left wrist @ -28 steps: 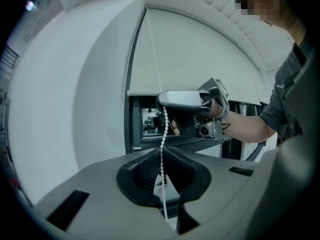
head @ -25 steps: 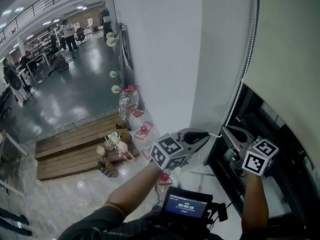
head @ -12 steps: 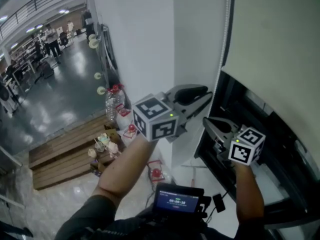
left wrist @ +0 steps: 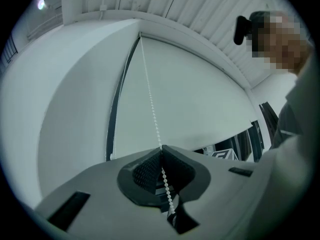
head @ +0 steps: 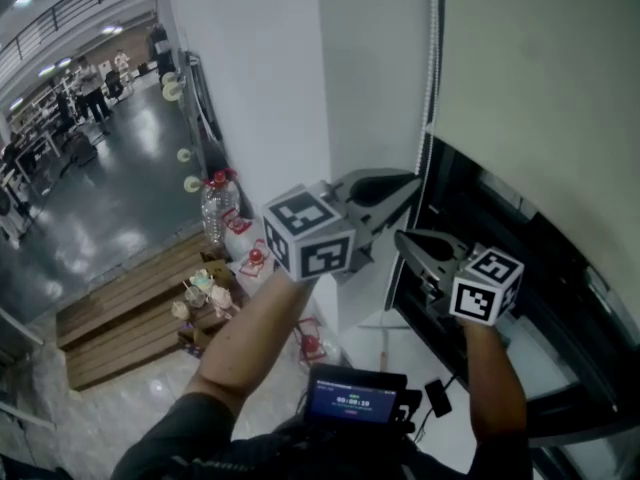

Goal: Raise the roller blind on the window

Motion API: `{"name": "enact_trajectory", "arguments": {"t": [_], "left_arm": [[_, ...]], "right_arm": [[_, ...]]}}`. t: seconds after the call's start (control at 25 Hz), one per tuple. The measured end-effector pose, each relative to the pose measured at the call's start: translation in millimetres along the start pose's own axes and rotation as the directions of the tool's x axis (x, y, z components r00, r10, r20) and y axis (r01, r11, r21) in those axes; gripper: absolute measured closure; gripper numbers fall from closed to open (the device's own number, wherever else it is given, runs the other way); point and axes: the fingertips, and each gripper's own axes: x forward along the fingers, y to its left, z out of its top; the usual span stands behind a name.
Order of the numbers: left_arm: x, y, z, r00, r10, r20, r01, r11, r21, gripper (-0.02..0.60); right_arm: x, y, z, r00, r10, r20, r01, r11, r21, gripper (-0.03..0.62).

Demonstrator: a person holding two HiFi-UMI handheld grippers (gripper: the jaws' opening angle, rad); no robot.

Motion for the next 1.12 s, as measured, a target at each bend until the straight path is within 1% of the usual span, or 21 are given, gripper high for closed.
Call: {"name": "enact_trajectory", "arguments": {"t": [0.08, 0.16, 0.24, 0.4, 0.52, 0.72, 0.84, 0.92, 1.0, 1.08, 1.12], "left_arm": [[-2, 0, -1, 1.000, 0.015, 0.002, -0.016, 1.000, 0.023, 0.577], [-4, 0, -7, 0.999, 0.029, -0.016, -0.028, 0.998, 0.053, 0.577], [-5, 0, -19, 0.998, 0.038, -0.040, -0.035, 0.998, 0.060, 0.577], [-9, 0, -45, 0.996, 0.045, -0.075, -0.042, 0.998, 0.039, 0.577], [-13, -4, -63, 0.995, 0.040, -0.090, -0.040, 0.999, 0.005, 0.577], [-20, -7, -92, 0.992, 0.042, -0.123, -0.045, 0.999, -0.018, 0.577], [-22, -10, -108, 0.990, 0.043, -0.132, -0.049, 0.998, -0.039, 0.577], [-22, -10, -112, 0.991, 0.046, -0.127, -0.052, 0.998, -0.047, 0.577], [-22, -9, -111, 0.991, 0.048, -0.124, -0.053, 0.998, -0.043, 0.577], [-21, -8, -111, 0.989, 0.046, -0.139, -0.051, 0.998, -0.032, 0.577], [-20, -7, -111, 0.988, 0.047, -0.145, -0.051, 0.998, -0.026, 0.577]], "right_arm": [[1, 1, -1, 1.000, 0.004, -0.001, -0.004, 1.000, 0.003, 0.582], [2, 2, -7, 1.000, 0.006, -0.016, -0.005, 1.000, 0.003, 0.582], [4, 0, -18, 0.999, 0.003, -0.036, -0.003, 1.000, 0.012, 0.582], [5, -6, -44, 0.998, -0.006, -0.070, 0.010, 0.999, 0.052, 0.582], [6, -6, -61, 0.995, -0.018, -0.099, 0.025, 0.997, 0.078, 0.582], [7, -7, -89, 0.988, -0.029, -0.153, 0.045, 0.994, 0.102, 0.582], [5, -10, -104, 0.985, -0.032, -0.170, 0.053, 0.991, 0.122, 0.582], [4, -11, -108, 0.984, -0.033, -0.173, 0.057, 0.990, 0.132, 0.582], [5, -9, -108, 0.984, -0.031, -0.175, 0.054, 0.991, 0.124, 0.582], [3, -9, -106, 0.980, -0.046, -0.192, 0.062, 0.995, 0.079, 0.580], [0, -11, -105, 0.977, -0.066, -0.202, 0.077, 0.996, 0.046, 0.579]]}}
